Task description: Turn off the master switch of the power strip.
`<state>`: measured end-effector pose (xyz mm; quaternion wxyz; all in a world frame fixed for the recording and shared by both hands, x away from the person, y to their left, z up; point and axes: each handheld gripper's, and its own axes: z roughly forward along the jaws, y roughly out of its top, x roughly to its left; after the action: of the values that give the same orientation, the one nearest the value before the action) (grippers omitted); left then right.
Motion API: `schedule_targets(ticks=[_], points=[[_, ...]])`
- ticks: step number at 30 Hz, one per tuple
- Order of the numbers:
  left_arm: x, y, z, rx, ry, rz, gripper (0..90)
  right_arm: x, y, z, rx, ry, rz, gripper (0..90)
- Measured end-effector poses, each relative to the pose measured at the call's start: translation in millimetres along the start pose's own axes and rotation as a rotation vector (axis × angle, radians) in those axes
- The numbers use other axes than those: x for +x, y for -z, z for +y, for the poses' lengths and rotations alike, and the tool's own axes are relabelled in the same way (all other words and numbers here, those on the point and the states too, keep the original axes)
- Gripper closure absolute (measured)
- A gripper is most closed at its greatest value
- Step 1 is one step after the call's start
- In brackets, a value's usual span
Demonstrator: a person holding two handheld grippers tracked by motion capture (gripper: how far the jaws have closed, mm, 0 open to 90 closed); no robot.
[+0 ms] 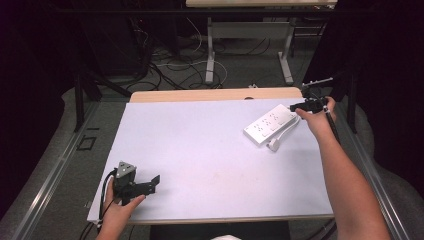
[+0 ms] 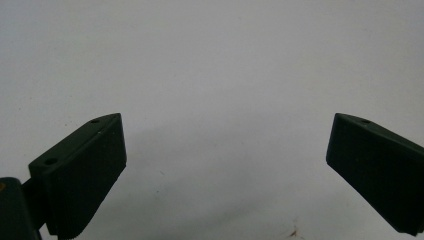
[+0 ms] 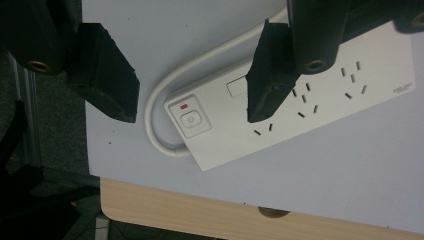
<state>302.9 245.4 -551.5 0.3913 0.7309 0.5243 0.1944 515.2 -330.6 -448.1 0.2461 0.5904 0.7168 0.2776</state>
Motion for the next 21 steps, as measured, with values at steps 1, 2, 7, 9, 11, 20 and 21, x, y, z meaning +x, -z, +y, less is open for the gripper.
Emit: schedule_targets(ticks=[1, 2, 7, 9, 11, 20, 21], points=[[0.1, 0.0, -0.2, 0.001, 0.003, -0.001, 2.8, -0.1, -1.3, 0.3, 0.005, -0.002, -0.002, 38.0], [0.0, -0.2, -0.4, 0.000, 0.007, 0.000, 2.8, -0.1, -1.3, 0.3, 0.005, -0.002, -0.002, 38.0], [0.4, -0.2, -0.4, -0.001, 0.008, 0.002, 2.8, -0.3, -8.6, 0.3, 0.012, -0.003, 0.007, 40.4], [0.6, 0.1, -0.4, -0.002, 0.009, 0.006, 2.8, 0.4, -11.8, 0.4, 0.011, 0.002, 0.010, 42.1], [0.8, 0.4, -0.5, -0.002, 0.009, 0.012, 2.8, 0.7, -14.4, 0.5, 0.009, 0.007, 0.013, 42.6], [1.7, 2.5, -1.0, -0.002, 0.008, 0.022, 2.9, 0.2, -24.6, 0.9, 0.013, -0.003, 0.011, 51.6], [1.7, 2.7, -1.2, -0.002, 0.009, 0.023, 2.9, 0.2, -26.2, 0.8, 0.011, -0.003, 0.007, 53.2]])
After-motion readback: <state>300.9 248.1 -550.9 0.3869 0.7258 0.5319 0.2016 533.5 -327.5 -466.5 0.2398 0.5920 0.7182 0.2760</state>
